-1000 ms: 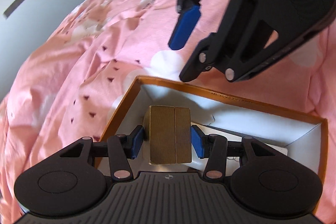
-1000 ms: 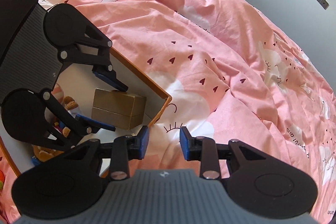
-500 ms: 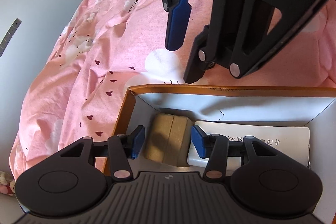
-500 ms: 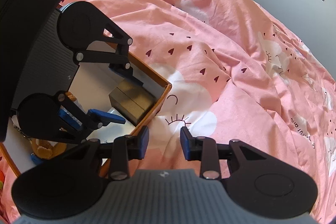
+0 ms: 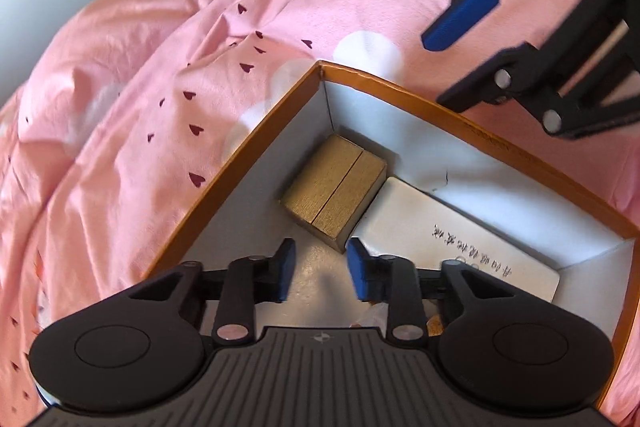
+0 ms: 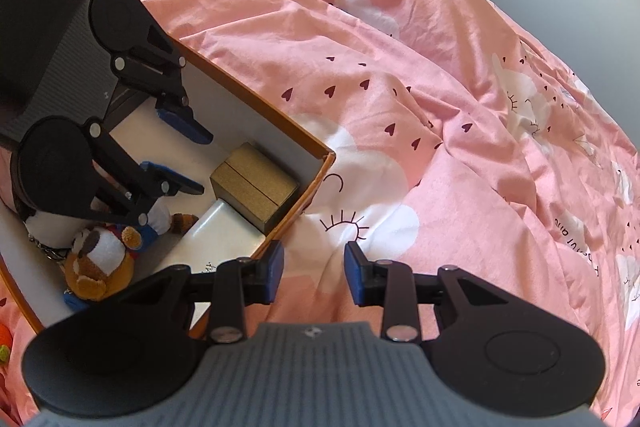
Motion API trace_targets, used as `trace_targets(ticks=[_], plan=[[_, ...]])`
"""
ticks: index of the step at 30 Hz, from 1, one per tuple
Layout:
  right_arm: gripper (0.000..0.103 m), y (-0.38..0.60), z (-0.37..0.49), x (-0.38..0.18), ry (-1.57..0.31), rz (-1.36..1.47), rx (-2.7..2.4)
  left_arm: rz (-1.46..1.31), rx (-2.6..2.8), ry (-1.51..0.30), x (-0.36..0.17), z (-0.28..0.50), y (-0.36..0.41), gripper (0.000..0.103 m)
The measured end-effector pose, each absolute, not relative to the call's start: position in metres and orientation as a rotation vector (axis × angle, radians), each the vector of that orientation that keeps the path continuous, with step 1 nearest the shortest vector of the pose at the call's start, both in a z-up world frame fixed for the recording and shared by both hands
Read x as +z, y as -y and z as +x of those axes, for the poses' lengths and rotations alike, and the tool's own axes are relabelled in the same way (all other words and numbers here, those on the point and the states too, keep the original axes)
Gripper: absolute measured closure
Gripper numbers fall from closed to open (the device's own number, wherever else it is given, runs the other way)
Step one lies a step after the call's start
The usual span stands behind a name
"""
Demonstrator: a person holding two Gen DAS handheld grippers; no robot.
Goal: Organize objects
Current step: 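Open both tools to release the tan box and case, then withdraw, then reach the left tool to the orange crocheted fruit and grasp it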
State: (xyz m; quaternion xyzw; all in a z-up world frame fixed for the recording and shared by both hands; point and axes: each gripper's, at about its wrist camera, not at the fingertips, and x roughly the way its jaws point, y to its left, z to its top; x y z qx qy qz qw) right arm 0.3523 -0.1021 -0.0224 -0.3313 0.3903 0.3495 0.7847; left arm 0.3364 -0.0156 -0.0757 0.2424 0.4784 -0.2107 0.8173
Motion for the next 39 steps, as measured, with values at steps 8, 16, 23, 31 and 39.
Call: trace_targets(ticks=[8, 16, 23, 31, 39], plan=[[0.068, 0.100, 0.352, -0.026, -0.865, -0.726, 0.745, 0.424, -0.461, -1.013, -0.077, 0.341, 0.019, 0.083], [0.068, 0.099, 0.350, -0.024, -0.865, -0.731, 0.739, 0.422, -0.432, -0.996, -0.064, 0.331, 0.012, 0.082], [0.066, 0.098, 0.334, -0.008, -0.839, -0.731, 0.749, 0.394, -0.393, -0.936, -0.026, 0.294, -0.001, 0.082], [0.060, 0.094, 0.291, 0.014, -0.793, -0.686, 0.788, 0.293, -0.308, -0.842, 0.017, 0.230, -0.015, 0.082], [0.059, 0.105, 0.226, 0.017, -0.786, -0.482, 0.863, 0.083, -0.208, -0.886, 0.027, 0.159, -0.036, 0.082]])
